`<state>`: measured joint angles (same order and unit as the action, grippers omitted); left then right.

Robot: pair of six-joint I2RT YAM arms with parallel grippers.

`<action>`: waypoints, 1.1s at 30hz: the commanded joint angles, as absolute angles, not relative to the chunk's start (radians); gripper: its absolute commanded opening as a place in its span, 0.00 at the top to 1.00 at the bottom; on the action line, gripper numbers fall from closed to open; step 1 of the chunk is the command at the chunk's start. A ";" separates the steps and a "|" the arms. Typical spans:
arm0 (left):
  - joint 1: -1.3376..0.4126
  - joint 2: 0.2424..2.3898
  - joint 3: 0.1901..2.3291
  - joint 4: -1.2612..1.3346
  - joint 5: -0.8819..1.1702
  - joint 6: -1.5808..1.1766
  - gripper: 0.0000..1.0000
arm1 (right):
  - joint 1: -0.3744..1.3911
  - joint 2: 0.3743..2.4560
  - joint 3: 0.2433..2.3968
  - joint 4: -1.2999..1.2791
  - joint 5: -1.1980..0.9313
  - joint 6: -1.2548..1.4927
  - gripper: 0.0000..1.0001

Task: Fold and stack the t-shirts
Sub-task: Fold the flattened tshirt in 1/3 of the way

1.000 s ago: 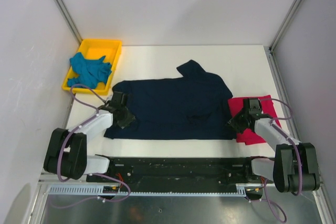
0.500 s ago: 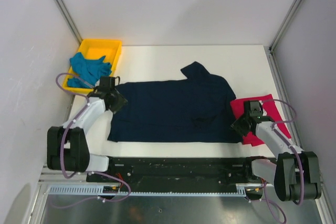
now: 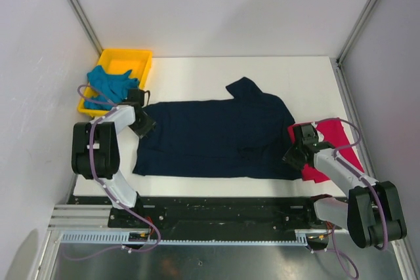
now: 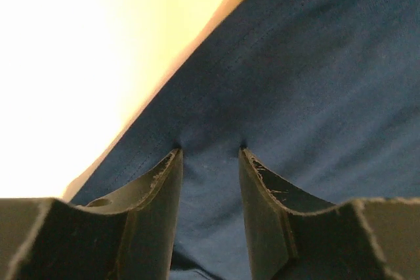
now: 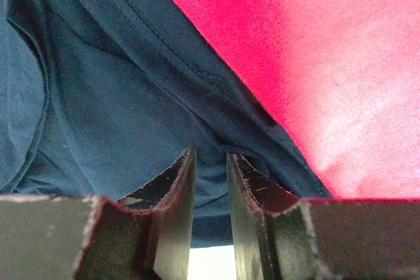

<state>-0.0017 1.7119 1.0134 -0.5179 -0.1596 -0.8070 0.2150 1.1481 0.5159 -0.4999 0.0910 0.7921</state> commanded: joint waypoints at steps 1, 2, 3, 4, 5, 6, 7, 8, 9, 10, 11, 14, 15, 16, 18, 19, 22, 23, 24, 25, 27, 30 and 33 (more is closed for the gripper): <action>0.047 1.767 1.034 -0.519 -0.245 -0.787 0.55 | 0.228 1.175 0.515 -0.540 0.102 0.792 0.70; 0.054 1.771 1.038 -0.519 -0.253 -0.780 0.55 | 0.229 1.173 0.515 -0.544 0.104 0.792 0.70; 0.062 1.771 1.041 -0.519 -0.260 -0.771 0.55 | 0.229 1.169 0.515 -0.547 0.108 0.791 0.70; 0.068 1.767 1.044 -0.520 -0.263 -0.764 0.55 | 0.228 1.165 0.515 -0.550 0.111 0.788 0.70; 0.072 1.759 1.046 -0.520 -0.263 -0.755 0.54 | 0.227 1.161 0.515 -0.553 0.114 0.785 0.70; 0.073 1.749 1.050 -0.521 -0.259 -0.742 0.52 | 0.226 1.156 0.515 -0.556 0.114 0.782 0.70; 0.073 1.737 1.056 -0.520 -0.244 -0.729 0.50 | 0.226 1.150 0.515 -0.557 0.113 0.778 0.70; 0.072 1.725 1.063 -0.520 -0.218 -0.706 0.49 | 0.226 1.143 0.518 -0.558 0.110 0.775 0.70; 0.069 1.706 1.068 -0.521 -0.199 -0.688 0.47 | 0.226 1.136 0.523 -0.563 0.109 0.771 0.70; 0.066 1.682 1.068 -0.523 -0.181 -0.674 0.45 | 0.228 1.127 0.527 -0.568 0.108 0.767 0.70; 0.064 1.655 1.066 -0.523 -0.164 -0.662 0.43 | 0.230 1.116 0.536 -0.573 0.109 0.763 0.70; 0.063 1.583 1.060 -0.534 -0.117 -0.634 0.41 | 0.236 1.087 0.564 -0.589 0.109 0.743 0.69; 0.063 1.559 1.058 -0.542 -0.109 -0.627 0.41 | 0.241 1.078 0.574 -0.593 0.110 0.735 0.69; 0.063 1.533 1.055 -0.552 -0.107 -0.620 0.40 | 0.248 1.069 0.586 -0.597 0.114 0.726 0.69; 0.063 1.482 1.038 -0.576 -0.121 -0.618 0.40 | 0.265 1.057 0.606 -0.602 0.126 0.715 0.69; 0.063 1.456 1.022 -0.585 -0.126 -0.624 0.40 | 0.274 1.052 0.612 -0.601 0.128 0.711 0.69; 0.063 1.366 0.944 -0.604 -0.135 -0.669 0.42 | 0.306 1.048 0.623 -0.599 0.125 0.717 0.68; 0.063 1.338 0.911 -0.607 -0.139 -0.692 0.43 | 0.320 1.049 0.623 -0.596 0.125 0.723 0.68; 0.063 1.315 0.883 -0.609 -0.141 -0.713 0.43 | 0.333 1.053 0.624 -0.593 0.127 0.733 0.68; 0.063 1.298 0.856 -0.609 -0.140 -0.733 0.43 | 0.346 1.059 0.624 -0.590 0.130 0.742 0.68; 0.062 1.275 0.804 -0.613 -0.135 -0.771 0.43 | 0.372 1.080 0.624 -0.580 0.131 0.758 0.68; 0.061 1.257 0.740 -0.615 -0.135 -0.815 0.42 | 0.411 1.112 0.624 -0.573 0.140 0.781 0.69; 0.060 1.256 0.703 -0.616 -0.161 -0.843 0.41 | 0.453 1.140 0.620 -0.568 0.160 0.801 0.69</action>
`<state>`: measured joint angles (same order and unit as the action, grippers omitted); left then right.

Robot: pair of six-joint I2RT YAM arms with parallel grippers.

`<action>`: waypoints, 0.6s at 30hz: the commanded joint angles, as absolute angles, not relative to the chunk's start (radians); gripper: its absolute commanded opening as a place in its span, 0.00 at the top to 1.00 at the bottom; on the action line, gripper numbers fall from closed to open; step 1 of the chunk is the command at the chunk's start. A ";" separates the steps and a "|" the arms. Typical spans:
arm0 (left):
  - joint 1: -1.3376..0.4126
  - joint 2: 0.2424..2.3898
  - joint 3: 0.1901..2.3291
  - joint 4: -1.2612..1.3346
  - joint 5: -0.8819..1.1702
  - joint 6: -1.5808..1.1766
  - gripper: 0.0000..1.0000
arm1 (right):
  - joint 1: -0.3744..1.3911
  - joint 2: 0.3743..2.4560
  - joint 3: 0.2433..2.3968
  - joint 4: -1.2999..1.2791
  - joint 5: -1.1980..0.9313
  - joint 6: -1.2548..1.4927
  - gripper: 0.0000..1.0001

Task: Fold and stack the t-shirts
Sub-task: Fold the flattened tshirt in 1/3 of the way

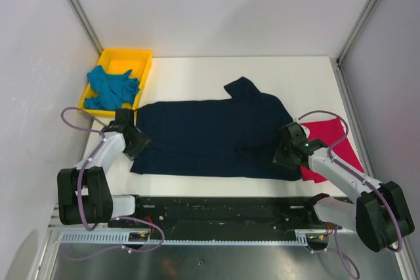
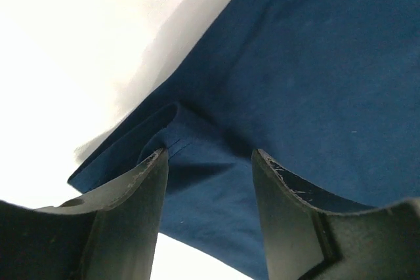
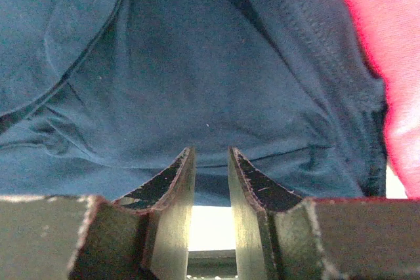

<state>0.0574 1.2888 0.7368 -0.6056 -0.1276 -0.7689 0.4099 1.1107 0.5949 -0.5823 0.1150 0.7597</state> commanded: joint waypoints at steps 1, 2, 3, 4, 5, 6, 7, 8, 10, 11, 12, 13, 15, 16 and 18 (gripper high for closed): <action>0.061 1.264 0.694 -0.615 -0.175 -0.849 0.41 | 0.461 1.150 0.614 -0.562 0.163 0.807 0.69; 0.062 1.276 0.687 -0.617 -0.188 -0.857 0.40 | 0.464 1.159 0.608 -0.555 0.162 0.812 0.69; 0.062 1.289 0.681 -0.618 -0.198 -0.862 0.40 | 0.467 1.168 0.599 -0.546 0.159 0.815 0.69; 0.063 1.301 0.676 -0.620 -0.209 -0.869 0.39 | 0.468 1.176 0.590 -0.538 0.155 0.820 0.69; 0.065 1.312 0.673 -0.621 -0.220 -0.874 0.39 | 0.469 1.182 0.580 -0.531 0.150 0.822 0.69; 0.066 1.321 0.669 -0.622 -0.234 -0.880 0.39 | 0.469 1.189 0.569 -0.527 0.146 0.826 0.69; 0.069 1.326 0.665 -0.625 -0.247 -0.882 0.39 | 0.469 1.191 0.560 -0.526 0.142 0.830 0.69; 0.071 1.327 0.664 -0.629 -0.260 -0.881 0.39 | 0.469 1.191 0.550 -0.527 0.138 0.834 0.69; 0.077 1.319 0.668 -0.640 -0.286 -0.871 0.37 | 0.473 1.181 0.528 -0.534 0.131 0.846 0.69; 0.080 1.311 0.672 -0.648 -0.300 -0.866 0.37 | 0.477 1.169 0.516 -0.540 0.125 0.853 0.69; 0.084 1.302 0.678 -0.655 -0.311 -0.859 0.36 | 0.483 1.153 0.505 -0.548 0.120 0.862 0.69; 0.087 1.294 0.683 -0.661 -0.321 -0.852 0.36 | 0.491 1.138 0.493 -0.557 0.115 0.871 0.69; 0.091 1.279 0.693 -0.675 -0.340 -0.838 0.35 | 0.510 1.103 0.473 -0.574 0.107 0.891 0.69; 0.091 1.275 0.699 -0.680 -0.347 -0.831 0.35 | 0.521 1.087 0.465 -0.580 0.101 0.897 0.69; 0.094 1.272 0.711 -0.687 -0.357 -0.816 0.34 | 0.543 1.055 0.460 -0.595 0.093 0.909 0.70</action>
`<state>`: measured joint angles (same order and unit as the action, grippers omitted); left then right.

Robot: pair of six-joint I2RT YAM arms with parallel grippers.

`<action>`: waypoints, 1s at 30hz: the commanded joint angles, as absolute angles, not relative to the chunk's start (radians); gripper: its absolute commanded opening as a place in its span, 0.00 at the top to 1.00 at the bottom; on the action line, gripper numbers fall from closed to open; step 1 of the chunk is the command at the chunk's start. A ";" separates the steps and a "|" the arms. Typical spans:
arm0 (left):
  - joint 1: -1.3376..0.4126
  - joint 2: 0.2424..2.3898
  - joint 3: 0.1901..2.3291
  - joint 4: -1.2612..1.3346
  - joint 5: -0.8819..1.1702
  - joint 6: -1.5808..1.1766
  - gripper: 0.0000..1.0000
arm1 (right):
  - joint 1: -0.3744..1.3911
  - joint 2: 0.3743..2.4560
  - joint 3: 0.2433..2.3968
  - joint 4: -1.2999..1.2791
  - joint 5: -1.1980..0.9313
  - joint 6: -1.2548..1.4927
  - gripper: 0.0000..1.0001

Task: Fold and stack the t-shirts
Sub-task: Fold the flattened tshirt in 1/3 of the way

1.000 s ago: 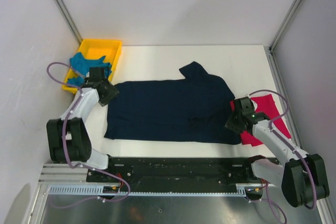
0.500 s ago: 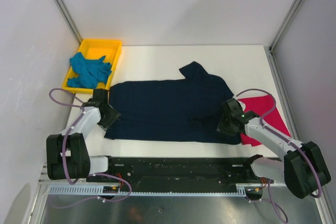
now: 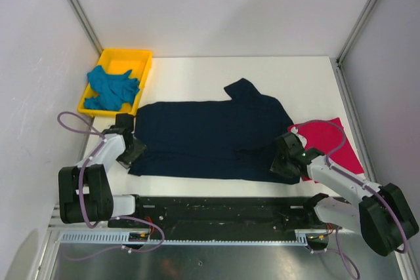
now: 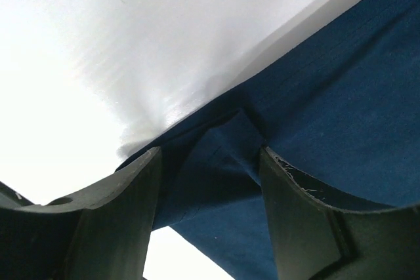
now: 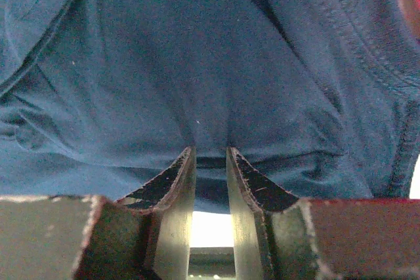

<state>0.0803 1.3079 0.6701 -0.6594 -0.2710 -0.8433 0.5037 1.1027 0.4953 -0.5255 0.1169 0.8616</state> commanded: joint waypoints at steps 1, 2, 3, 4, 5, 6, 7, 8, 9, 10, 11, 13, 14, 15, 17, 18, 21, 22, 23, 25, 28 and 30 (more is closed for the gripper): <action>0.094 1.274 0.719 -0.688 -0.357 -0.805 0.34 | 0.549 1.040 0.460 -0.601 0.089 0.917 0.70; 0.094 1.277 0.729 -0.688 -0.354 -0.794 0.34 | 0.555 1.027 0.460 -0.604 0.086 0.922 0.70; 0.095 1.280 0.740 -0.689 -0.350 -0.781 0.34 | 0.558 1.018 0.462 -0.605 0.087 0.923 0.70; 0.095 1.282 0.753 -0.689 -0.343 -0.767 0.34 | 0.559 1.015 0.465 -0.605 0.088 0.921 0.70; 0.094 1.281 0.767 -0.689 -0.333 -0.754 0.34 | 0.558 1.015 0.472 -0.606 0.091 0.914 0.70; 0.094 1.277 0.780 -0.689 -0.321 -0.741 0.34 | 0.555 1.018 0.486 -0.609 0.097 0.906 0.70; 0.094 1.271 0.793 -0.690 -0.312 -0.731 0.33 | 0.551 1.025 0.502 -0.614 0.108 0.896 0.70; 0.094 1.264 0.806 -0.690 -0.304 -0.724 0.33 | 0.545 1.031 0.525 -0.622 0.120 0.882 0.70; 0.093 1.256 0.816 -0.691 -0.298 -0.720 0.33 | 0.540 1.036 0.555 -0.628 0.132 0.867 0.70; 0.093 1.252 0.825 -0.691 -0.290 -0.720 0.33 | 0.536 1.040 0.583 -0.634 0.143 0.855 0.70; 0.093 1.250 0.831 -0.692 -0.282 -0.723 0.33 | 0.532 1.045 0.612 -0.639 0.155 0.843 0.70; 0.093 1.258 0.836 -0.692 -0.263 -0.735 0.34 | 0.523 1.052 0.659 -0.644 0.172 0.824 0.70; 0.092 1.265 0.838 -0.693 -0.253 -0.743 0.34 | 0.520 1.058 0.680 -0.645 0.176 0.816 0.70; 0.092 1.271 0.837 -0.694 -0.246 -0.752 0.34 | 0.516 1.065 0.696 -0.645 0.179 0.811 0.70; 0.092 1.277 0.829 -0.695 -0.238 -0.776 0.35 | 0.511 1.076 0.718 -0.640 0.180 0.802 0.69; 0.092 1.277 0.826 -0.695 -0.236 -0.789 0.35 | 0.509 1.081 0.723 -0.635 0.179 0.798 0.70; 0.089 1.292 0.832 -0.694 -0.230 -0.820 0.38 | 0.502 1.099 0.727 -0.623 0.171 0.794 0.70; 0.088 1.299 0.838 -0.694 -0.229 -0.827 0.40 | 0.502 1.106 0.727 -0.621 0.170 0.793 0.70; 0.087 1.308 0.843 -0.695 -0.231 -0.835 0.42 | 0.502 1.111 0.727 -0.621 0.169 0.793 0.70; 0.085 1.321 0.849 -0.696 -0.243 -0.852 0.46 | 0.500 1.123 0.727 -0.619 0.168 0.790 0.70; 0.084 1.337 0.844 -0.700 -0.249 -0.880 0.50 | 0.497 1.131 0.727 -0.619 0.176 0.781 0.70; 0.082 1.341 0.836 -0.702 -0.253 -0.902 0.51 | 0.492 1.137 0.726 -0.617 0.177 0.775 0.70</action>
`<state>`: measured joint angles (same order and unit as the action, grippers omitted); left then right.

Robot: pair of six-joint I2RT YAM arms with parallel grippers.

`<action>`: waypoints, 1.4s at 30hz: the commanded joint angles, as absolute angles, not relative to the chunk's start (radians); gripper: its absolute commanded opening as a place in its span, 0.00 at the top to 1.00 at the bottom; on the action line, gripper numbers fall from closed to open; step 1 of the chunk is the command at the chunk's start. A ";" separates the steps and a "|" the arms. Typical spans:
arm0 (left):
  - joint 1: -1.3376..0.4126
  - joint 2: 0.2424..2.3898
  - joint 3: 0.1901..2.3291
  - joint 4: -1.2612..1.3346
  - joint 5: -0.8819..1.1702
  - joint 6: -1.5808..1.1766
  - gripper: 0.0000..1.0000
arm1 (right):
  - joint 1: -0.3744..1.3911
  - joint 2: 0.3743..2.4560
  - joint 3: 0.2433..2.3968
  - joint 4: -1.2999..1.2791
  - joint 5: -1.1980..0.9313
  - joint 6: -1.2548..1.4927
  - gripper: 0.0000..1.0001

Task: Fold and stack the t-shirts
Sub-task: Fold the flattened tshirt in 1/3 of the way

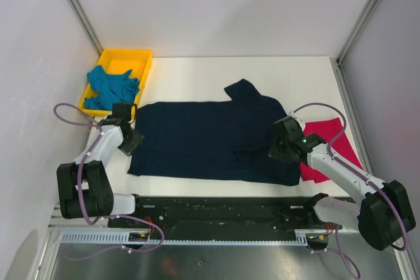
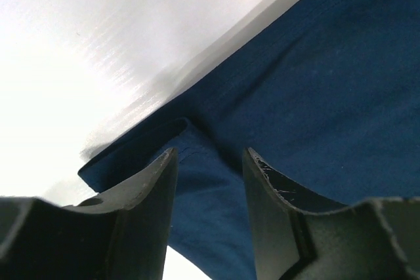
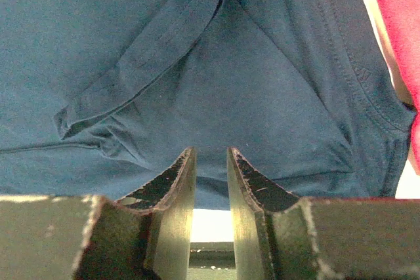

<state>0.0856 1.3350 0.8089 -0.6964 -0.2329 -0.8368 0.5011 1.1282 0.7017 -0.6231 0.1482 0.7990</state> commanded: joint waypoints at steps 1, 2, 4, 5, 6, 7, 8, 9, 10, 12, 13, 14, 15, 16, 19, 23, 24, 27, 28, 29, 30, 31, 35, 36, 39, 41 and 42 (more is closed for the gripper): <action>0.082 1.344 0.834 -0.702 -0.254 -0.909 0.51 | 0.490 1.139 0.727 -0.615 0.175 0.772 0.70; 0.081 1.352 0.834 -0.702 -0.254 -0.914 0.51 | 0.488 1.142 0.727 -0.612 0.173 0.769 0.70; 0.081 1.371 0.838 -0.701 -0.253 -0.923 0.52 | 0.484 1.147 0.727 -0.607 0.170 0.764 0.70; 0.081 1.381 0.839 -0.701 -0.253 -0.927 0.52 | 0.481 1.149 0.727 -0.606 0.169 0.761 0.70; 0.080 1.389 0.840 -0.701 -0.255 -0.931 0.53 | 0.478 1.152 0.727 -0.603 0.167 0.759 0.70; 0.080 1.397 0.841 -0.702 -0.256 -0.936 0.53 | 0.476 1.154 0.727 -0.602 0.164 0.757 0.70; 0.080 1.406 0.842 -0.702 -0.258 -0.939 0.54 | 0.474 1.156 0.727 -0.602 0.162 0.755 0.70; 0.081 1.413 0.843 -0.702 -0.259 -0.941 0.55 | 0.471 1.157 0.726 -0.601 0.162 0.753 0.70; 0.081 1.421 0.844 -0.701 -0.262 -0.945 0.56 | 0.468 1.158 0.726 -0.600 0.161 0.751 0.70; 0.081 1.433 0.847 -0.701 -0.267 -0.949 0.59 | 0.461 1.158 0.725 -0.597 0.157 0.747 0.70; 0.081 1.437 0.848 -0.702 -0.270 -0.951 0.61 | 0.458 1.159 0.724 -0.595 0.157 0.746 0.70; 0.081 1.440 0.850 -0.702 -0.270 -0.952 0.64 | 0.455 1.159 0.723 -0.594 0.157 0.743 0.70; 0.081 1.441 0.851 -0.702 -0.271 -0.954 0.67 | 0.452 1.160 0.723 -0.592 0.156 0.741 0.70; 0.081 1.442 0.853 -0.702 -0.270 -0.954 0.71 | 0.449 1.161 0.723 -0.590 0.156 0.740 0.70; 0.081 1.438 0.862 -0.701 -0.273 -0.948 0.83 | 0.441 1.165 0.720 -0.579 0.159 0.732 0.69; 0.081 1.419 0.867 -0.701 -0.277 -0.934 0.94 | 0.415 1.176 0.719 -0.550 0.151 0.721 0.69; 0.081 1.415 0.867 -0.701 -0.278 -0.929 0.97 | 0.408 1.180 0.719 -0.540 0.147 0.719 0.69; 0.080 1.404 0.868 -0.701 -0.277 -0.915 1.00 | 0.382 1.193 0.719 -0.506 0.131 0.709 0.67; 0.080 1.402 0.868 -0.701 -0.277 -0.911 1.00 | 0.371 1.200 0.719 -0.493 0.124 0.706 0.65; 0.081 1.400 0.868 -0.701 -0.276 -0.907 1.00 | 0.360 1.205 0.719 -0.477 0.116 0.703 0.63; 0.081 1.398 0.869 -0.702 -0.275 -0.904 1.00 | 0.349 1.212 0.719 -0.466 0.108 0.700 0.61; 0.080 1.397 0.869 -0.702 -0.273 -0.901 1.00 | 0.339 1.220 0.719 -0.450 0.101 0.698 0.60; 0.081 1.392 0.868 -0.701 -0.272 -0.891 1.00 | 0.309 1.261 0.719 -0.398 0.081 0.697 0.58; 0.082 1.391 0.868 -0.702 -0.271 -0.890 1.00 | 0.305 1.270 0.719 -0.387 0.081 0.698 0.58; 0.080 1.390 0.867 -0.701 -0.269 -0.886 1.00 | 0.295 1.299 0.719 -0.355 0.083 0.701 0.58; 0.080 1.392 0.866 -0.702 -0.268 -0.885 1.00 | 0.289 1.317 0.720 -0.332 0.080 0.705 0.58; 0.081 1.392 0.865 -0.702 -0.267 -0.884 1.00 | 0.288 1.325 0.721 -0.318 0.077 0.707 0.58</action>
